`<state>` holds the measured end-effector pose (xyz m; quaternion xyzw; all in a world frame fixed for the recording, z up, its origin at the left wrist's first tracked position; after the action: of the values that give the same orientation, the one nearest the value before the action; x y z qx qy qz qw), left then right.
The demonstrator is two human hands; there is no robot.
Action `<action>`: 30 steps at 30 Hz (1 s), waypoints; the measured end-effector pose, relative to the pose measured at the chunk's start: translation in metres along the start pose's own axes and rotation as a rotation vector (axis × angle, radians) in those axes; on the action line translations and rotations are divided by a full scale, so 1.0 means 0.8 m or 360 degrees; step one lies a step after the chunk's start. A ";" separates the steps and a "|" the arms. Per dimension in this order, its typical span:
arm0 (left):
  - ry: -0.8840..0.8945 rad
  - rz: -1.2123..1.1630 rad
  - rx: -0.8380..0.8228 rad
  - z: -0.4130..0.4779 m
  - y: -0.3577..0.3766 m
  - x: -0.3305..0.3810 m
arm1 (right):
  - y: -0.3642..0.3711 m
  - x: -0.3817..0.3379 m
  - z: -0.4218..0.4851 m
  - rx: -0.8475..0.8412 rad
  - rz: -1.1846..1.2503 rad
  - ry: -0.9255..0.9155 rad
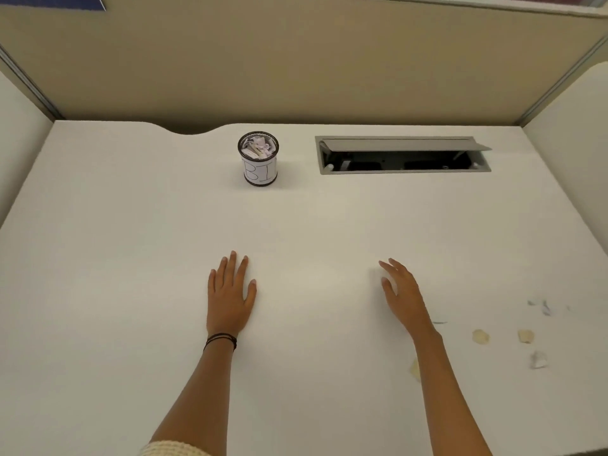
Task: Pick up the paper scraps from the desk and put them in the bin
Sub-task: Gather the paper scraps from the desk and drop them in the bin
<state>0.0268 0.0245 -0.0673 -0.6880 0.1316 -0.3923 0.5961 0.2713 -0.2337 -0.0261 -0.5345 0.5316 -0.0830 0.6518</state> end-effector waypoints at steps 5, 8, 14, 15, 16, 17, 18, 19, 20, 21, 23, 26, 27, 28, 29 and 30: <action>0.0040 -0.0010 0.0002 -0.006 -0.001 0.005 | 0.034 0.011 -0.039 -0.0372 -0.0342 -0.0235; 0.0041 -0.0001 0.0001 -0.018 0.001 0.009 | 0.025 0.020 -0.053 -0.0325 -0.0348 -0.0218; 0.0004 0.0015 -0.0023 -0.043 0.010 0.015 | 0.013 0.041 -0.104 -0.0150 -0.0274 -0.0211; -0.0002 0.0022 -0.0026 -0.046 0.010 0.016 | 0.008 0.046 -0.114 -0.0081 -0.0187 -0.0180; -0.0005 0.0027 -0.0030 -0.049 0.011 0.017 | 0.001 0.050 -0.123 -0.0009 -0.0089 -0.0136; -0.0009 0.0032 -0.0038 -0.051 0.012 0.018 | -0.008 0.054 -0.129 0.0074 0.0006 -0.0094; -0.0012 0.0040 -0.0045 -0.053 0.013 0.019 | -0.021 0.056 -0.132 0.0182 0.0086 -0.0073; -0.0012 0.0044 -0.0050 -0.056 0.014 0.020 | -0.034 0.060 -0.131 0.0297 0.0145 -0.0058; -0.0010 0.0046 -0.0051 -0.059 0.014 0.021 | -0.046 0.067 -0.129 0.0376 0.0166 -0.0024; -0.0008 0.0046 -0.0050 -0.063 0.014 0.022 | -0.053 0.074 -0.125 0.0395 0.0146 0.0028; 0.0001 0.0057 -0.0043 -0.068 0.015 0.024 | -0.051 0.088 -0.115 0.0248 0.0088 0.0144; 0.0008 0.0064 -0.0036 -0.071 0.015 0.026 | -0.025 0.091 -0.108 -0.0148 0.0018 0.0178; 0.0006 0.0062 -0.0034 -0.071 0.015 0.025 | -0.016 0.089 -0.110 -0.0262 -0.0066 0.0159; 0.0005 0.0060 -0.0031 -0.072 0.015 0.025 | -0.009 0.087 -0.112 -0.0349 -0.0142 0.0130; 0.0005 0.0057 -0.0029 -0.072 0.015 0.025 | -0.005 0.086 -0.115 -0.0410 -0.0195 0.0089; 0.0008 0.0055 -0.0024 -0.072 0.015 0.026 | -0.003 0.084 -0.120 -0.0461 -0.0221 0.0049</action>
<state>0.0039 -0.0330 -0.0713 -0.6891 0.1479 -0.3827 0.5973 0.2259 -0.3384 -0.0521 -0.6569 0.5098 -0.0586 0.5524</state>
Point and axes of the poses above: each hand's wrist, its own z-axis towards the middle knuckle, its own y-axis out of the palm, x = y × z, the point moved 10 cm from there along z, towards the middle knuckle
